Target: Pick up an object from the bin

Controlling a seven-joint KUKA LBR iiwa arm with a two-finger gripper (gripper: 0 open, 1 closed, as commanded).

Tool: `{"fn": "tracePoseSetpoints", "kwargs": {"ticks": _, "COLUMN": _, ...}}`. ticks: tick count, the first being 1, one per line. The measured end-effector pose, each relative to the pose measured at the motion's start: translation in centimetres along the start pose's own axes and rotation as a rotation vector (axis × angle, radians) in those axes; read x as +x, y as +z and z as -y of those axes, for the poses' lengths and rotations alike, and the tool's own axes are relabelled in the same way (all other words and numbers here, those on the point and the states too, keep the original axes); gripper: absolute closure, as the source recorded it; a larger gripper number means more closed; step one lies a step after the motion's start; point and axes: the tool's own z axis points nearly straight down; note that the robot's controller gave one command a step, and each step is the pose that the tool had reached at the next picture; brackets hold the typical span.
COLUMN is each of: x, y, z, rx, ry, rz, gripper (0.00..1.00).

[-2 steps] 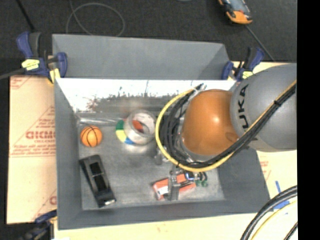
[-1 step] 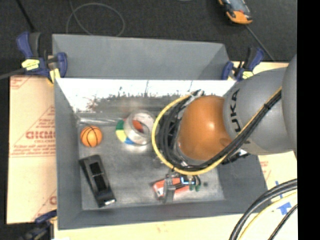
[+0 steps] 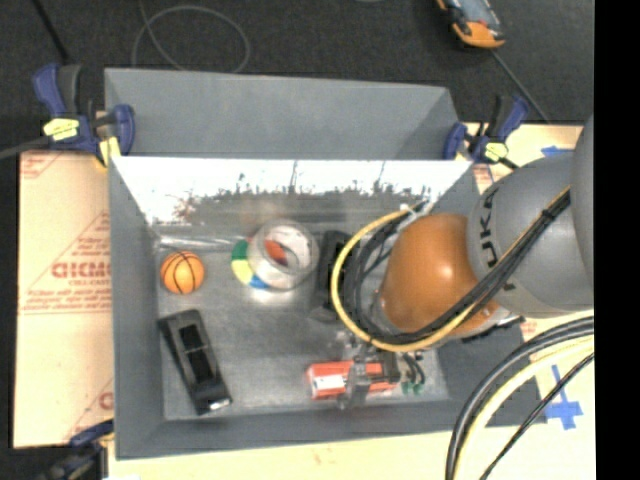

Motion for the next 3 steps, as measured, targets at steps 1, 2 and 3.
{"fn": "tracePoseSetpoints", "kwargs": {"ticks": 1, "x": 0.0, "y": 0.0, "z": 0.0, "rx": 0.000, "ry": 0.000, "rz": 0.000, "gripper": 1.00}}
{"fn": "tracePoseSetpoints", "kwargs": {"ticks": 2, "x": -1.2, "y": 0.5, "z": -0.5, "rx": 0.002, "ry": -0.058, "rz": -0.007, "gripper": 1.00}}
{"fn": "tracePoseSetpoints", "kwargs": {"ticks": 3, "x": -3.5, "y": 1.4, "z": -1.3, "rx": -0.001, "ry": -0.156, "rz": -0.009, "gripper": 1.00}}
